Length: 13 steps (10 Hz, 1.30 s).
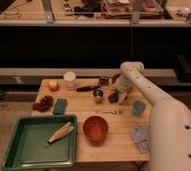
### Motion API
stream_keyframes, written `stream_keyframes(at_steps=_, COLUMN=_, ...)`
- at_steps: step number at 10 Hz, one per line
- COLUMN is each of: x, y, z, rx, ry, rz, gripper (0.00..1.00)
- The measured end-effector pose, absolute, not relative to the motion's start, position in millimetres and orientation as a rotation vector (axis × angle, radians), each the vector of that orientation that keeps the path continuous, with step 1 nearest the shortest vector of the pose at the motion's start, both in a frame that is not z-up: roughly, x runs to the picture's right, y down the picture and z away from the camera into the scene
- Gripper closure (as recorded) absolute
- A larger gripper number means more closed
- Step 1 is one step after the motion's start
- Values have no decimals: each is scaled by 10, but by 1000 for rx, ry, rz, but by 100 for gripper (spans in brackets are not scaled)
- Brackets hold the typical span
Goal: Wipe red bowl with eraser
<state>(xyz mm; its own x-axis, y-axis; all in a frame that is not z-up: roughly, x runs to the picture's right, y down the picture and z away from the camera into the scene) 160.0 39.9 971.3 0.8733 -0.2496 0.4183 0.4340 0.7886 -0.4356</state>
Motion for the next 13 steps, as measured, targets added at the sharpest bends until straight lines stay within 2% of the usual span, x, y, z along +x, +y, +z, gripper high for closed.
stream_keyframes(at_steps=2, x=1619, y=449, z=9777, rx=-568, ry=-350, rz=-371, gripper=37)
stream_keyframes(at_steps=3, x=1623, y=456, z=9798, rx=-570, ry=-350, rz=-369, gripper=42)
stream_keyframes(at_steps=9, x=1670, y=469, z=9807, rx=-584, ry=-346, rz=-367, gripper=98)
stream_keyframes(at_steps=13, x=1661, y=458, z=9801, rx=-580, ry=-343, rz=-372, gripper=100)
